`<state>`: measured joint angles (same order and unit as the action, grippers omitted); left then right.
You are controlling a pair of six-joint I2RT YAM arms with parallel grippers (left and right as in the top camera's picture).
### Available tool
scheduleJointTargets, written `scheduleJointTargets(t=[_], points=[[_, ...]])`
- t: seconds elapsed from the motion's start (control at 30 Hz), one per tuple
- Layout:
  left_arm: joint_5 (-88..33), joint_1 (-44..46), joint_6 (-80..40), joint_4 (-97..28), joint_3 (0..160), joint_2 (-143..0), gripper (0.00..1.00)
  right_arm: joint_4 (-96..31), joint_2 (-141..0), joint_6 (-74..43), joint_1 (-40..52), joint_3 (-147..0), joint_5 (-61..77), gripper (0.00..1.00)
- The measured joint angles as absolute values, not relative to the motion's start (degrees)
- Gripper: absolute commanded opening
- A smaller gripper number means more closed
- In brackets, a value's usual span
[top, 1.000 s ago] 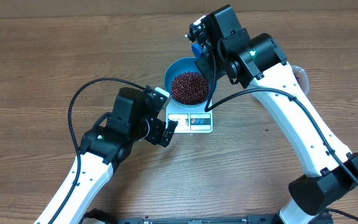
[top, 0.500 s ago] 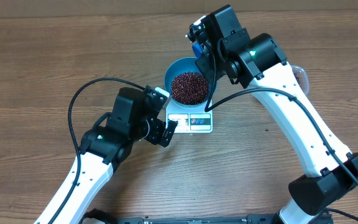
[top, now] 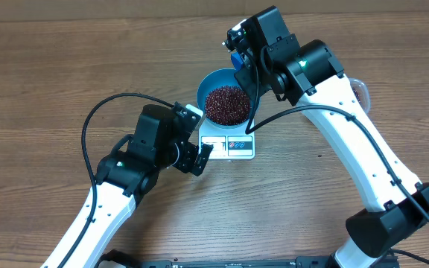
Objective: Scoop item into bowl and weigh 150g on scale
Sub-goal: 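Tilt the scoop slowly over the bowl, trickling beans in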
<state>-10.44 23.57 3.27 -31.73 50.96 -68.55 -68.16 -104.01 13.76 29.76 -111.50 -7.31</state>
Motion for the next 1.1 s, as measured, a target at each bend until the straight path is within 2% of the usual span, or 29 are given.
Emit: scheduleJointTargets(t=[0.57,0.8,1.1], points=[[-10.44,23.57,3.27,-31.73,50.96,-68.55,1.0,-68.2,-104.01,13.76,29.76,-111.5,-7.11,0.04],[-10.44,23.57,3.29,-31.7,50.96,-68.55,1.0,-68.2,-104.01,13.76,29.45,-111.5,-3.49,0.04],[-10.44,23.57,3.29,-31.7,50.96,-68.55,1.0,-68.38,-104.01,13.61,24.32,-111.5,4.78,0.04]])
